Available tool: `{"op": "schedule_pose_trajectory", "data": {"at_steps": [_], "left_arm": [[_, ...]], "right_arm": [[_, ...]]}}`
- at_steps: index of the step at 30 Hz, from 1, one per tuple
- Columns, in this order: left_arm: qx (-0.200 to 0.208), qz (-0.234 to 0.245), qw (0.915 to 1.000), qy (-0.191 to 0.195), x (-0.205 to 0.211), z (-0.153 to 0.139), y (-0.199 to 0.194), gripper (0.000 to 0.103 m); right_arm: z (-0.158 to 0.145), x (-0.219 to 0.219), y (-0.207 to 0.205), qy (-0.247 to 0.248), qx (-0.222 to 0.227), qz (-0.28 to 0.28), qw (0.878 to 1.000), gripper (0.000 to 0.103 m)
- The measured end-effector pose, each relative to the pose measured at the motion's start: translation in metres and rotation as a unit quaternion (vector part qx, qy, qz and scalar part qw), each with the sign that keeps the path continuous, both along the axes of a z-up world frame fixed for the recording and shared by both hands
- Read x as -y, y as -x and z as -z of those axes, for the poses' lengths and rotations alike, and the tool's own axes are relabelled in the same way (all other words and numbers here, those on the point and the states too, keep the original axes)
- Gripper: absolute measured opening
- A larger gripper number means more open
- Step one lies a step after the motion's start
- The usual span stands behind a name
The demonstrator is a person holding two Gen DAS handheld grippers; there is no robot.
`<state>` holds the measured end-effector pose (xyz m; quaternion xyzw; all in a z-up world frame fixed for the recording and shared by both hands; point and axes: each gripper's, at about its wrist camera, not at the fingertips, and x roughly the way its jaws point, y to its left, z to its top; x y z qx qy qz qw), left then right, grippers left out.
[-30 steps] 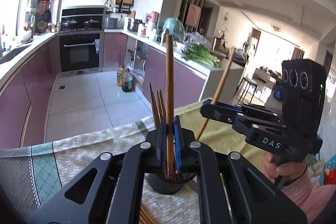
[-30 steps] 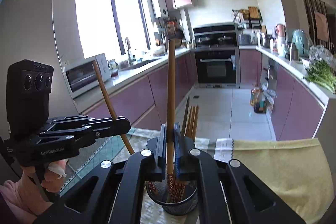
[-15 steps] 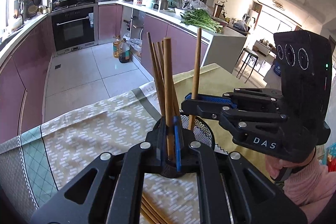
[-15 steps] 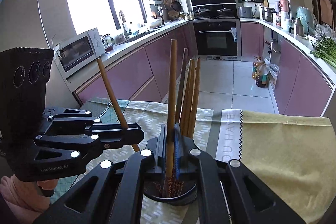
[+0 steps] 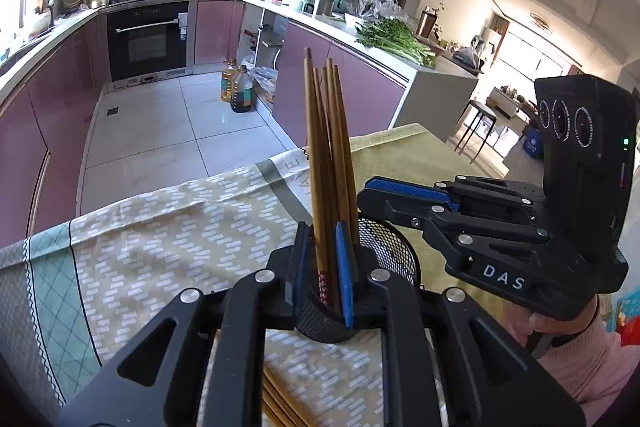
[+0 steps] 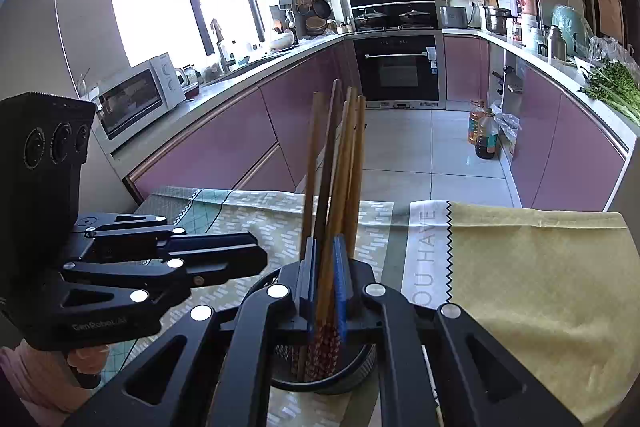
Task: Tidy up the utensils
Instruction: 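Open the right gripper to release the chopsticks into the cup, then return the right gripper to the pile and close on another pair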
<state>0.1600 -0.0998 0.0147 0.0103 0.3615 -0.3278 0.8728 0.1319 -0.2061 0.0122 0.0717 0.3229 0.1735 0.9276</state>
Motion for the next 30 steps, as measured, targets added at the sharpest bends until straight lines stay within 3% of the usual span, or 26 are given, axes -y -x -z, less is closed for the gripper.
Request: {"op": "schedule_pose_trajectory", "data": {"at_steps": [3,7,11,15,20,24,30], "left_arm": [[0.018,-0.016,0.9997,0.005,-0.012,-0.001,0.013,0.020],[0.047,-0.030,0.9984,0.005,-0.033,-0.002,0.036,0.028],[0.058,-0.044,0.9973,-0.010,-0.053,0.008,0.061,0.032],[0.033,-0.059,0.9974,-0.026,-0.071,0.033,0.076,0.035],[-0.005,-0.079,0.9961,-0.040,-0.086,0.069,0.081,0.038],[-0.035,-0.092,0.9945,-0.036,-0.095,0.093,0.083,0.038],[-0.054,-0.105,0.9921,-0.041,-0.099,0.112,0.086,0.038]], "right_arm": [[-0.001,-0.001,0.009,0.002,0.010,-0.003,1.000,0.009],[-0.006,-0.003,0.033,0.000,0.034,-0.021,0.999,0.020],[-0.008,-0.011,0.060,0.002,0.052,-0.057,0.997,0.024],[0.005,-0.025,0.075,-0.006,0.037,-0.096,0.995,0.036],[0.044,-0.049,0.073,-0.005,-0.024,-0.119,0.993,0.037],[0.076,-0.070,0.071,0.027,-0.061,-0.111,0.992,0.037],[0.091,-0.083,0.070,0.035,-0.081,-0.111,0.990,0.037]]}}
